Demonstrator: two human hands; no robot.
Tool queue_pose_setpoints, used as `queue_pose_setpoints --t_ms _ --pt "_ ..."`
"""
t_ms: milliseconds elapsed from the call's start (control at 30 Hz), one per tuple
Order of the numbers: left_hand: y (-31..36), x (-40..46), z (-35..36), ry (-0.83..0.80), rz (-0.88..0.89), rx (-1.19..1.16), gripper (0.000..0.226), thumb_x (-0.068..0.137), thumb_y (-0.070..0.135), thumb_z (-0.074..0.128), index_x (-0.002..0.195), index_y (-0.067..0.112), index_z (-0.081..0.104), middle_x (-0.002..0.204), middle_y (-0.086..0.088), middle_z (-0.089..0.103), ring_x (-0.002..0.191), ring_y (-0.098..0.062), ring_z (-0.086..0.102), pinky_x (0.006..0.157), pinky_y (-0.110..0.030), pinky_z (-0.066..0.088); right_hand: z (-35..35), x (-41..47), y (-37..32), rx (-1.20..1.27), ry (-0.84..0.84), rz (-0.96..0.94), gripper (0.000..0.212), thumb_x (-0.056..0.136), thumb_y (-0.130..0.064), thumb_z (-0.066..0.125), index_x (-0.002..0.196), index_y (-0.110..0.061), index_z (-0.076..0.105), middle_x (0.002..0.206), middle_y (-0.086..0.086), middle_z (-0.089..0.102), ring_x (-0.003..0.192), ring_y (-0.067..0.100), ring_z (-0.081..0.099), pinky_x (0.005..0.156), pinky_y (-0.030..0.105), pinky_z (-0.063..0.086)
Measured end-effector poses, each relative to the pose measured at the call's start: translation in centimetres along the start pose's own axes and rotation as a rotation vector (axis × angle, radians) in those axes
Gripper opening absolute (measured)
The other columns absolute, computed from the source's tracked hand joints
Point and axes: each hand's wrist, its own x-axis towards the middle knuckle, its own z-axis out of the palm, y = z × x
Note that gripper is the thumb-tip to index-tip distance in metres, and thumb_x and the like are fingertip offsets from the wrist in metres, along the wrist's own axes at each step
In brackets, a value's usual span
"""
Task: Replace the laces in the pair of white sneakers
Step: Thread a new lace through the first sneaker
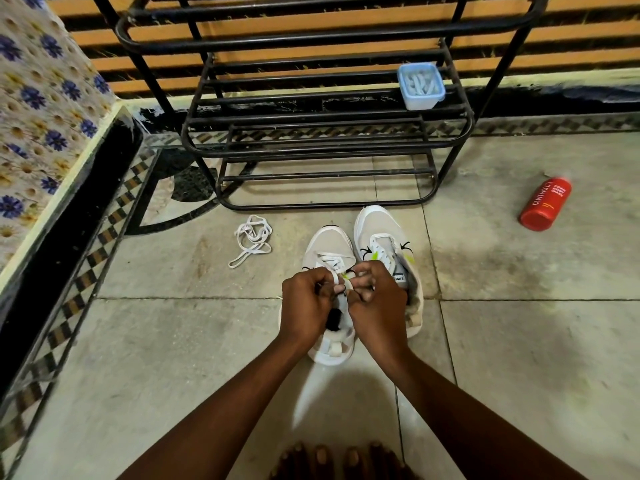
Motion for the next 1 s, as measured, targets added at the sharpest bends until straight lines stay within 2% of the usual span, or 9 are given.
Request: queue_pose_setpoints --t_ms 100,167,300,467,600,667,767,867,1000 --pt "-0.2 -0.3 -0.2 0.008 -0.013 -0.069 0.023 0.084 -0.009 0.072 0.068 0.006 0.067 0.073 0.002 0.067 0.067 0.001 0.065 0.064 -0.009 0.043 0.2 -0.2 0.1 -0.016 0.011 -0.026 0.039 0.081 0.008 0.065 0.111 -0.017 0.065 0.087 -0.005 0.070 0.077 0.008 0.070 0.072 0.014 0.053" --pt "-0.7 -0.2 -0.3 0.039 0.014 -0.055 0.022 0.081 -0.005 0.079 0.067 0.008 0.067 0.079 0.000 0.061 0.068 -0.004 0.060 0.065 -0.011 0.041 0.3 -0.5 0.0 -0.010 0.015 -0.032 0.039 0.080 0.009 0.066 0.109 -0.017 0.065 0.088 -0.006 0.070 0.078 0.005 0.070 0.073 0.012 0.052" --pt "-0.9 -0.2 -0.6 0.031 0.083 -0.036 0.019 0.082 0.004 0.081 0.069 0.012 0.070 0.075 0.004 0.063 0.069 -0.013 0.062 0.064 -0.020 0.045 0.4 -0.7 -0.3 -0.012 0.020 -0.056 0.039 0.081 0.009 0.066 0.107 -0.020 0.064 0.088 -0.008 0.069 0.080 0.003 0.070 0.074 0.014 0.053" --pt "-1.6 -0.5 -0.8 0.009 0.168 0.040 0.018 0.091 0.010 0.075 0.073 0.010 0.072 0.072 0.001 0.059 0.068 -0.015 0.059 0.062 -0.032 0.046 0.5 -0.7 -0.1 -0.005 0.006 -0.044 0.041 0.081 0.007 0.065 0.106 -0.025 0.061 0.092 -0.008 0.071 0.084 0.005 0.071 0.078 0.025 0.058" --pt "-1.6 -1.0 -1.1 -0.012 0.238 0.077 0.014 0.091 0.008 0.072 0.080 0.013 0.077 0.074 0.004 0.058 0.068 -0.008 0.058 0.062 -0.019 0.040 0.3 -0.9 -0.3 0.022 -0.014 -0.025 0.045 0.082 0.010 0.065 0.103 -0.030 0.059 0.091 -0.010 0.069 0.081 0.002 0.071 0.076 0.018 0.056" --pt "-1.5 -1.0 -1.1 -0.017 0.261 0.078 0.013 0.091 0.008 0.071 0.082 0.013 0.078 0.074 0.003 0.056 0.067 -0.009 0.057 0.061 -0.018 0.040 0.4 -0.7 -0.1 0.020 -0.026 -0.021 0.044 0.081 0.011 0.065 0.102 -0.028 0.061 0.091 -0.009 0.069 0.082 0.003 0.071 0.075 0.015 0.054" --pt "-1.4 -1.0 -0.9 -0.005 0.262 0.080 0.013 0.090 0.006 0.072 0.081 0.014 0.078 0.073 0.002 0.055 0.066 -0.010 0.057 0.059 -0.024 0.042 0.5 -0.3 0.2 0.007 -0.031 -0.031 0.037 0.080 0.010 0.066 0.101 -0.020 0.066 0.093 -0.007 0.070 0.085 0.007 0.071 0.075 0.013 0.053" --pt "-1.2 -0.8 -0.7 0.014 0.244 0.075 0.013 0.087 0.005 0.074 0.079 0.015 0.076 0.072 0.003 0.059 0.067 -0.011 0.059 0.060 -0.027 0.045 0.4 -0.3 0.2 0.008 -0.040 -0.029 0.038 0.079 0.009 0.067 0.107 -0.017 0.067 0.093 -0.008 0.069 0.083 0.004 0.070 0.077 0.012 0.052" --pt "-1.0 -0.3 -0.7 0.023 0.106 0.045 0.020 0.086 0.007 0.074 0.069 0.017 0.067 0.065 0.004 0.063 0.062 -0.012 0.061 0.061 -0.031 0.047 0.3 -0.4 0.3 0.028 -0.044 -0.016 0.046 0.078 0.008 0.069 0.111 -0.024 0.063 0.095 -0.009 0.071 0.086 0.005 0.072 0.082 0.024 0.057"
